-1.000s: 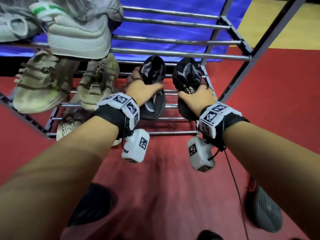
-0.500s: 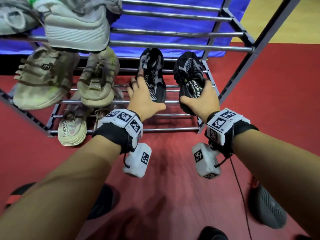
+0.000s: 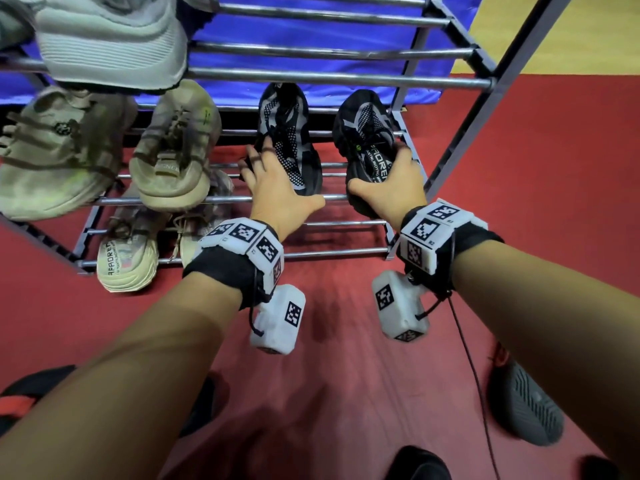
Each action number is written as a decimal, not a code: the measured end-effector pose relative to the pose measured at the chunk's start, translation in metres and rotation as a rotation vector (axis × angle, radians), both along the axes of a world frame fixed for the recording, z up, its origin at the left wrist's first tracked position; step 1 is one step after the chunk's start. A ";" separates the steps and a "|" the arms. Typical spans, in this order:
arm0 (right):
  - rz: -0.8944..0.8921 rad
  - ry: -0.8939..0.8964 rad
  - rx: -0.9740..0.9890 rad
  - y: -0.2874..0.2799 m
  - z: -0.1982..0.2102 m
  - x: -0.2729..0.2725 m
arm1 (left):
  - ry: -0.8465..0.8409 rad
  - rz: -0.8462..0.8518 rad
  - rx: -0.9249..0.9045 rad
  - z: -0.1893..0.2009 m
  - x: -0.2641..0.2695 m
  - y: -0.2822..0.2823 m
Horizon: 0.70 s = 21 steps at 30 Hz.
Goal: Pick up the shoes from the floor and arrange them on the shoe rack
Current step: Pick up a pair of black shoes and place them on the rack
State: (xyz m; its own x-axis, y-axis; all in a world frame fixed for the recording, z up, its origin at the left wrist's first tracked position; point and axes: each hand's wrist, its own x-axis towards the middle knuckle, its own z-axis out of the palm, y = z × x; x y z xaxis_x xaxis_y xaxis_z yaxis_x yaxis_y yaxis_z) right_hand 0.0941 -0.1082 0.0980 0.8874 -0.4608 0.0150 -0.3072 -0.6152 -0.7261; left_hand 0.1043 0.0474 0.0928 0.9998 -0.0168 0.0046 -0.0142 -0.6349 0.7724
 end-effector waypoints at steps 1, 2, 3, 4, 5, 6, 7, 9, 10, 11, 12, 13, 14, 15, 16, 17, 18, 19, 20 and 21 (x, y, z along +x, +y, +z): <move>0.004 0.006 -0.016 -0.002 -0.001 0.001 | 0.005 0.003 0.006 0.000 0.000 0.000; 0.015 0.013 -0.031 -0.003 -0.002 0.001 | 0.009 0.004 0.019 0.000 0.000 0.000; 0.030 0.024 -0.043 -0.004 -0.002 0.001 | 0.012 0.005 0.034 0.000 0.000 0.000; 0.054 0.034 -0.058 -0.005 -0.001 -0.001 | 0.015 0.003 0.049 0.000 0.000 0.001; 0.080 0.040 -0.061 -0.006 0.000 -0.002 | 0.016 0.001 0.061 -0.001 0.000 0.000; 0.101 0.041 -0.056 -0.008 0.001 -0.003 | 0.018 0.001 0.071 -0.001 -0.001 0.000; 0.119 0.042 -0.045 -0.010 0.002 -0.002 | 0.015 -0.001 0.082 -0.002 -0.002 0.000; 0.150 0.064 -0.050 -0.014 0.006 -0.008 | 0.020 -0.026 0.106 -0.001 -0.009 -0.002; 0.174 0.074 -0.068 -0.012 0.008 -0.004 | 0.022 -0.024 0.116 0.000 -0.009 0.000; 0.194 0.083 -0.089 -0.013 0.010 -0.006 | 0.029 -0.023 0.124 0.001 -0.012 0.000; 0.219 0.080 -0.115 -0.011 0.014 -0.004 | 0.040 -0.014 0.121 0.002 -0.012 0.002; 0.238 0.077 -0.142 -0.013 0.017 -0.008 | 0.056 -0.015 0.112 0.003 -0.016 0.001; 0.251 0.077 -0.171 -0.016 0.021 -0.014 | 0.073 -0.019 0.099 0.004 -0.022 -0.001; 0.263 0.077 -0.200 -0.020 0.024 -0.022 | 0.082 -0.020 0.089 0.004 -0.028 -0.003; 0.276 0.074 -0.226 -0.025 0.026 -0.030 | 0.083 -0.017 0.084 0.004 -0.035 -0.006; 0.296 0.079 -0.244 -0.031 0.027 -0.040 | 0.077 -0.010 0.080 0.004 -0.042 -0.010; 0.321 0.100 -0.258 -0.037 0.028 -0.052 | 0.063 0.000 0.071 0.003 -0.049 -0.013; 0.343 0.134 -0.263 -0.044 0.028 -0.066 | 0.044 0.015 0.057 0.002 -0.056 -0.016; 0.351 0.171 -0.267 -0.051 0.028 -0.081 | 0.017 0.034 0.041 0.002 -0.062 -0.019; 0.342 0.209 -0.261 -0.058 0.028 -0.097 | -0.010 0.051 0.026 0.001 -0.069 -0.022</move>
